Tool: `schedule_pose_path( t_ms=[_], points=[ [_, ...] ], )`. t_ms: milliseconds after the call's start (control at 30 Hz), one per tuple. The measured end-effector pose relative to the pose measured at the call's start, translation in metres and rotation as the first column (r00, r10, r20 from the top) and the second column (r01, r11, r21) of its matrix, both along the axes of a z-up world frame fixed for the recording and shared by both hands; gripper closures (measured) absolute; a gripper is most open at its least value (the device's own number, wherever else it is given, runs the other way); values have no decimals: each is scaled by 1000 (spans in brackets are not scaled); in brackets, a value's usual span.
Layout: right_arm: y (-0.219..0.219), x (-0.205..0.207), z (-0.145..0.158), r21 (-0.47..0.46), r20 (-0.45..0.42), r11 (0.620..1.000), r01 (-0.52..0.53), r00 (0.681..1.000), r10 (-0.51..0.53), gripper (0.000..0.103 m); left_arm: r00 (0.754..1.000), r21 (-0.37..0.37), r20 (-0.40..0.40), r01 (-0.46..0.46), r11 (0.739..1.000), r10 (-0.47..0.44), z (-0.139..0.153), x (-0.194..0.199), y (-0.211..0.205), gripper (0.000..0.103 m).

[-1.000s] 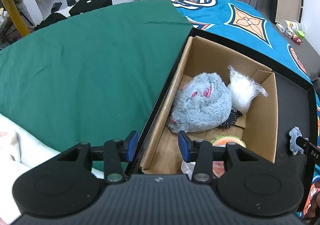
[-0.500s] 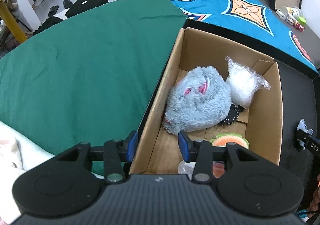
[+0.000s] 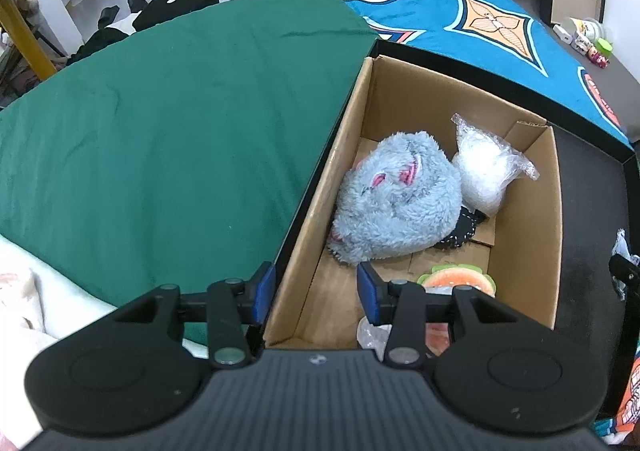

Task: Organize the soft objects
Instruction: 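Carry the denim plush into the box and open the right gripper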

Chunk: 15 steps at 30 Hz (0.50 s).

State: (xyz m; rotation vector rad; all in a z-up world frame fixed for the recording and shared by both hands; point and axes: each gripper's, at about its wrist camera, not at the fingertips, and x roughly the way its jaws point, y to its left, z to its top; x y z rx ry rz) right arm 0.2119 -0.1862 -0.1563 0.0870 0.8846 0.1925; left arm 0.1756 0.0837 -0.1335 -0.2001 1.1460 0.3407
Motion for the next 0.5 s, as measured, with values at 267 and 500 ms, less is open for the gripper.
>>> schedule_pose_path(
  t_ms=[267, 500],
  points=[
    [22, -10, 31, 11, 48, 999, -35, 998, 35, 80, 1000, -48, 28, -8, 999, 9, 3, -8, 9, 60],
    [47, -15, 56, 8, 91, 998, -68, 994, 67, 79, 999, -90, 29, -18, 996, 20, 0, -10, 18, 60]
  ],
)
